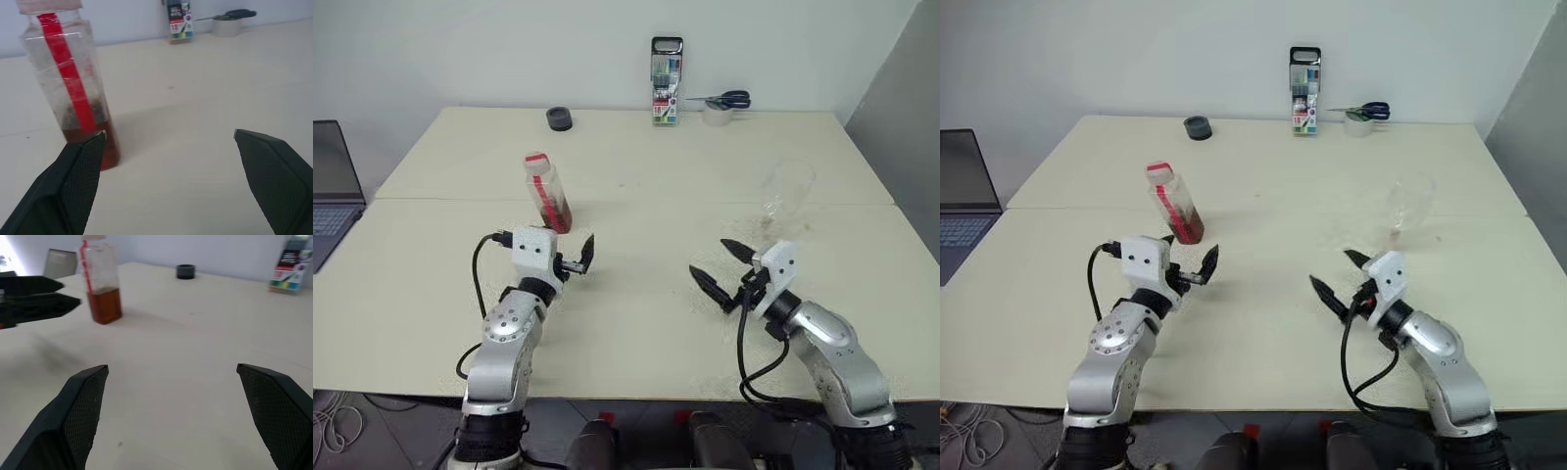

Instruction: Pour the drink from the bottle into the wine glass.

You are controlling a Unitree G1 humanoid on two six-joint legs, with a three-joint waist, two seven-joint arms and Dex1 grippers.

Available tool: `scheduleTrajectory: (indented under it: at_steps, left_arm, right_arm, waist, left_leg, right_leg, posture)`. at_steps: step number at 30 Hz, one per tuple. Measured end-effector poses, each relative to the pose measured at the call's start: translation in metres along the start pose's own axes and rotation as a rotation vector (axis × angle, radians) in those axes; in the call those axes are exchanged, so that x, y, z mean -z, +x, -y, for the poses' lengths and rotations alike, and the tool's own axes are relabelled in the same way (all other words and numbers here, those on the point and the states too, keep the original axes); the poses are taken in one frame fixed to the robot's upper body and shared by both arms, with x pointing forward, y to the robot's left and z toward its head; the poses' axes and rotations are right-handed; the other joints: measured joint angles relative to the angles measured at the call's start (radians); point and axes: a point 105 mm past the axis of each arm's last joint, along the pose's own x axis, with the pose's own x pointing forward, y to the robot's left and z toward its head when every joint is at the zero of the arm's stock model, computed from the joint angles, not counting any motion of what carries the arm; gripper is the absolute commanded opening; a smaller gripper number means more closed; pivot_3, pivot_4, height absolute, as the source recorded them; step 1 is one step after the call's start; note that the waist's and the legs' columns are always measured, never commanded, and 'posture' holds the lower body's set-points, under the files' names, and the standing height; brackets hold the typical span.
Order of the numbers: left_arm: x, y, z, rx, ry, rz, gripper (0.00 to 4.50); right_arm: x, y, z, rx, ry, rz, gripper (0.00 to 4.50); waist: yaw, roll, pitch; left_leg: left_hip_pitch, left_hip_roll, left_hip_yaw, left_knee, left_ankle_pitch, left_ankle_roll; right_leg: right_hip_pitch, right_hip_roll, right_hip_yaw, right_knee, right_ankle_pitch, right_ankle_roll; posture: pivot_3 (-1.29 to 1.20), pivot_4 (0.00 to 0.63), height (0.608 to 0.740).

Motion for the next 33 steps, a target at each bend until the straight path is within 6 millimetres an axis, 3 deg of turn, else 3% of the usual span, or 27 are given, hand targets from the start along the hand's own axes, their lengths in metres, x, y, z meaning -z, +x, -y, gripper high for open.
scheduleTrajectory:
  at_steps: [5,11,33]
  left_arm:
    - [0.002,0.006,-0.006,-0.066,0.011,-0.014,4.48]
    - [-0.002,0.015,-0.021,-0.127,-0.006,-0.023,4.48]
    - [-0.016,0.049,-0.049,-0.151,-0.042,-0.034,4.48]
  right_arm:
    - [-0.012,0.01,0.0,-0.042,-0.026,-0.017,4.5]
    - [-0.012,0.015,-0.001,-0.062,0.017,-0.058,4.5]
    - [-0.043,0.033,-0.005,-0.135,0.028,-0.029,4.5]
  waist:
    - [0.0,0.0,0.0]
    - [0.0,0.0,0.0]
    - [0.0,-0.002,0.001]
  left_leg:
    - [-0.001,0.0,0.0,-0.001,0.0,0.0]
    - [-0.001,0.0,-0.001,0.0,0.0,0.0]
    - [-0.004,0.0,-0.001,0.0,0.001,-0.001]
  right_leg:
    - [-0.001,0.0,0.0,-0.001,0.0,0.0]
    - [-0.001,0.0,-0.001,-0.001,0.0,0.0]
    - [-0.004,-0.001,-0.002,-0.001,0.0,0.0]
  posture:
    - [0.0,0.15,0.74]
    - [0.0,0.15,0.74]
    - [0.0,0.15,0.74]
